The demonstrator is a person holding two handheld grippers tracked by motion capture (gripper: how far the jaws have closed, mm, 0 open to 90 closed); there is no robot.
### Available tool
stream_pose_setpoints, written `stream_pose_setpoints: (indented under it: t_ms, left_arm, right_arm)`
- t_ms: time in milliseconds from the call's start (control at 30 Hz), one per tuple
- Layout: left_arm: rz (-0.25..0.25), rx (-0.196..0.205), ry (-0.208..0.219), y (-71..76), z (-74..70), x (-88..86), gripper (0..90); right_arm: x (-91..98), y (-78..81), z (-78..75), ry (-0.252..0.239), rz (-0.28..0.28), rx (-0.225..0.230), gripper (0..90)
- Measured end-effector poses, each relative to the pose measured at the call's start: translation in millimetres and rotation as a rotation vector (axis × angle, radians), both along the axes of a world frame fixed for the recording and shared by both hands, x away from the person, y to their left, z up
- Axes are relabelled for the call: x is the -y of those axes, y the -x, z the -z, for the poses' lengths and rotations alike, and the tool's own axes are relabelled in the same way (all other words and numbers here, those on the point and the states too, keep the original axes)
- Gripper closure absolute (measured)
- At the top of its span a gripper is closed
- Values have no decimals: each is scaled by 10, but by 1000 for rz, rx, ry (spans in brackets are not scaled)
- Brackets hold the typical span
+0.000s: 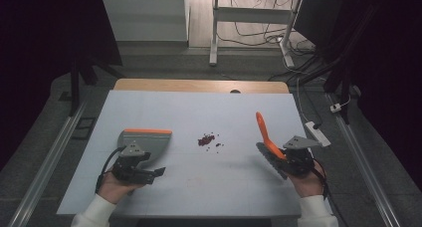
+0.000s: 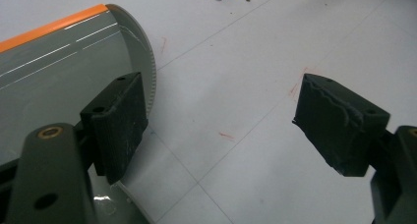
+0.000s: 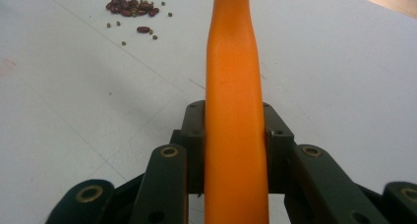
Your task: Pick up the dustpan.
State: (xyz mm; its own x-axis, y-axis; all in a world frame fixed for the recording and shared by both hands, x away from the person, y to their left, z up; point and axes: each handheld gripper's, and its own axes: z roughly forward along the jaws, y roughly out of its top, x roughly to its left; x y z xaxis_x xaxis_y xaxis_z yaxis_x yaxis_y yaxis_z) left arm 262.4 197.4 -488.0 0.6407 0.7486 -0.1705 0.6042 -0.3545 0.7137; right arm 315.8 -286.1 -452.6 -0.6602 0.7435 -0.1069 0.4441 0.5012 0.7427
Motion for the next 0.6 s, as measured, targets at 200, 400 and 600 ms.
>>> stream_pose_setpoints:
  t_ms: [200, 400, 600]
  left_arm:
    - [-18, -12, -3, 1, -34, 27, 205]
    - [-76, -18, -27, 20, -183, 35, 203]
    - [-152, -56, -50, -39, -317, 10, 206]
  right_arm:
    - [-11, 11, 4, -2, 3, -2, 699]
    - [21, 5, -27, -20, 1, 5, 699]
    - [8, 20, -24, -15, -9, 9, 700]
